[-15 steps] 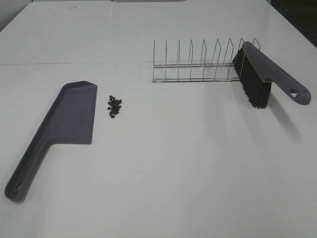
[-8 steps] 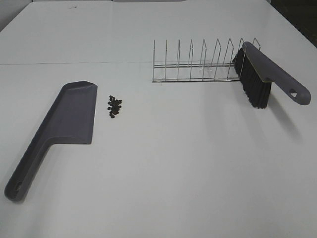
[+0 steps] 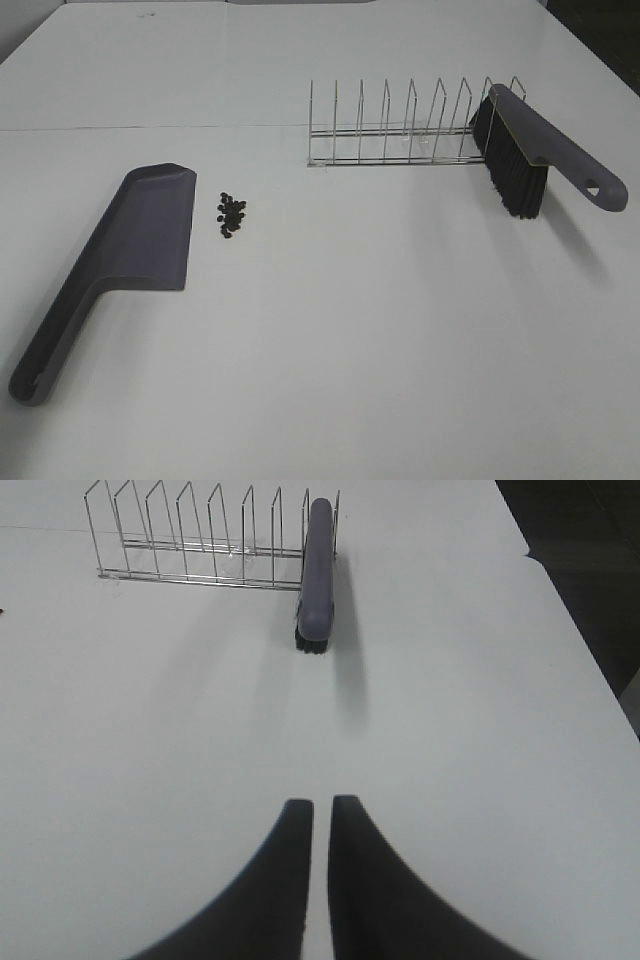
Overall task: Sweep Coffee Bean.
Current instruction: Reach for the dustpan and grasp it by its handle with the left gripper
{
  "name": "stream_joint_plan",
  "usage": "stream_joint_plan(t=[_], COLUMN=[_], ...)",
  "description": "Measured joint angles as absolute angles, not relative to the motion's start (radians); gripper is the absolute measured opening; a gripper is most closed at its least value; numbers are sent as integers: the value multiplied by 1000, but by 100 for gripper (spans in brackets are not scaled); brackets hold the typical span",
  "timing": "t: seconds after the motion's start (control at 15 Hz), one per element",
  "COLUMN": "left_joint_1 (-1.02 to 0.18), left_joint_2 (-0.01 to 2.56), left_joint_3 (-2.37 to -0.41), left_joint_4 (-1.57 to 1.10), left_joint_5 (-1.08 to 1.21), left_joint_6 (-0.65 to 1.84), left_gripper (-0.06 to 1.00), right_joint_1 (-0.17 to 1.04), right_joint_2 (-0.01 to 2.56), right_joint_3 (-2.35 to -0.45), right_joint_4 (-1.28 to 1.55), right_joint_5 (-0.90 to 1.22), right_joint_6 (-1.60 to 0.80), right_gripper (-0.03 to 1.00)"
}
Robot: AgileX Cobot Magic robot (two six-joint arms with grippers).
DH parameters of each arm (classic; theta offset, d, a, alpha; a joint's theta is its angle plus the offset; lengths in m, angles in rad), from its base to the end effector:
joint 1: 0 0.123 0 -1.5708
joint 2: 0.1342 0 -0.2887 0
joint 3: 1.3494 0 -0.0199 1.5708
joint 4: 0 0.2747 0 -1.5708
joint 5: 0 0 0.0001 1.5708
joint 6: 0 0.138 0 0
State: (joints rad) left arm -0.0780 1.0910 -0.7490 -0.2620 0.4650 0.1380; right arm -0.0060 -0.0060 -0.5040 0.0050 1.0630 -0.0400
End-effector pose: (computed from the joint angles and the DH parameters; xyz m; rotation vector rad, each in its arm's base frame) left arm 0.2752 -0.0376 0.2556 0.0394 2.2807 -0.2245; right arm 0.0529 0.0003 0.2688 -0.0349 2.0364 -0.0229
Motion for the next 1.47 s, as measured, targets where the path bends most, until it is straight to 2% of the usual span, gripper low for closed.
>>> stream_joint_plan(t=[0.2, 0.53, 0.87, 1.47], left_joint_1=[-78, -126, -185, -196], left_joint_2=[1415, 1683, 1800, 1878], left_joint_3=[-930, -979, -979, -980], left_joint_4=[-264, -265, -262, -236], left_joint_5=[525, 577, 619, 637], left_joint_6=[138, 110, 61, 23], left_gripper=[82, 82, 82, 80], right_joint_1=[-6, -6, -6, -6], right_joint_2=[-6, -6, -6, -6], right_joint_3=[-504, -504, -504, -504], right_joint_4=[5, 5, 5, 5], right_joint_5=[1063, 1063, 1063, 1063], right_joint_6=[-40, -40, -40, -40], right_gripper=[0, 0, 0, 0])
